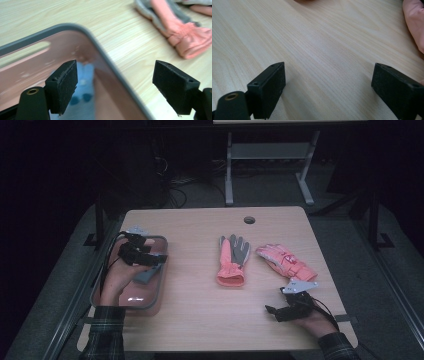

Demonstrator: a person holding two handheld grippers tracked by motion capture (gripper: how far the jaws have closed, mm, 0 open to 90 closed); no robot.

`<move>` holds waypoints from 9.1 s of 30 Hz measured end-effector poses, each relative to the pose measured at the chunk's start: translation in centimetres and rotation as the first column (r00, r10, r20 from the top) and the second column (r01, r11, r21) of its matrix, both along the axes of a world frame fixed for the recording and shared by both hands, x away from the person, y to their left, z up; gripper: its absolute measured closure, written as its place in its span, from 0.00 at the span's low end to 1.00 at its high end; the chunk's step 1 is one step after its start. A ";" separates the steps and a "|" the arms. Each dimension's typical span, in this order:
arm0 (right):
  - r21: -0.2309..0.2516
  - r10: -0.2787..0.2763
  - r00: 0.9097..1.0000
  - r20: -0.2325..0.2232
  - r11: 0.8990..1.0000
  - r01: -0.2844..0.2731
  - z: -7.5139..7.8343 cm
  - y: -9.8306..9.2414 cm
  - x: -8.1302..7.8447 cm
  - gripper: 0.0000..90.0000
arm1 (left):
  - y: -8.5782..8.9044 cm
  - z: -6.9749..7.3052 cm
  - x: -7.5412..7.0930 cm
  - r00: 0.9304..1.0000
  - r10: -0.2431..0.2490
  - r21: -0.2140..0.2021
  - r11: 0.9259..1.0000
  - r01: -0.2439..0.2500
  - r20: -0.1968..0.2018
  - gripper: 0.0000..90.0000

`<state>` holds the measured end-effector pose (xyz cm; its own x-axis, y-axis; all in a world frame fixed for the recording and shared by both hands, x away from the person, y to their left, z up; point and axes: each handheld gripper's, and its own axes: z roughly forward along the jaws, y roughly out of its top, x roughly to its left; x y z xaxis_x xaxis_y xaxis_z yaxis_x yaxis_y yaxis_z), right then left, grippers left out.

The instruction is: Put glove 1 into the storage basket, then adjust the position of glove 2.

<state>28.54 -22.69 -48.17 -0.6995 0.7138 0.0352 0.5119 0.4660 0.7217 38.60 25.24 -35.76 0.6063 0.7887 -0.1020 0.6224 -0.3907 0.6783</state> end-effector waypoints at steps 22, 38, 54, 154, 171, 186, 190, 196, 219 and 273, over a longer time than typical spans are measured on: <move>0.000 -0.004 1.000 -0.004 1.000 0.004 0.0 0.0 0.0 0.12 | -8.9 -1.3 -3.6 0.976 -0.215 -0.023 0.976 0.216 0.031 0.21; -0.057 -0.016 0.998 -0.062 0.998 0.013 0.9 0.4 0.4 0.16 | -11.0 -7.1 -7.5 0.960 -0.274 0.007 0.962 0.274 0.051 0.21; 0.037 0.019 0.998 -0.060 0.999 -0.016 4.2 2.3 2.9 0.64 | -10.2 -10.2 -9.8 0.953 -0.301 0.064 0.952 0.299 0.027 0.18; -0.031 0.110 0.984 -0.137 0.993 -0.115 4.3 7.9 7.5 0.99 | -10.3 -11.9 -10.3 0.936 -0.339 0.046 0.941 0.336 0.097 0.14; -0.035 0.216 0.959 -0.185 0.974 -0.226 3.2 8.8 7.3 1.00 | -10.4 -11.9 -10.2 0.933 -0.347 0.051 0.938 0.343 0.098 0.14; -0.006 0.335 0.920 -0.205 0.939 -0.343 3.2 10.2 4.1 1.00 | -10.4 -11.9 -10.2 0.932 -0.349 0.055 0.937 0.345 0.100 0.14; -0.003 0.359 0.911 -0.204 0.930 -0.367 3.1 10.6 3.4 1.00 | -10.4 -11.9 -10.2 0.932 -0.349 0.055 0.937 0.345 0.100 0.14; -0.008 0.376 0.904 -0.202 0.923 -0.385 3.2 11.1 2.8 1.00 | -10.4 -11.9 -10.2 0.932 -0.350 0.055 0.937 0.346 0.099 0.14; 0.040 0.231 0.968 -0.101 0.973 -0.228 6.8 6.9 5.4 0.70 | -10.4 -11.9 -10.1 0.931 -0.352 0.052 0.936 0.349 0.099 0.14; -0.112 -0.057 0.985 -0.161 0.993 0.040 3.8 -4.9 12.3 0.91 | -10.4 -11.9 -10.2 0.933 -0.347 0.047 0.938 0.344 0.096 0.14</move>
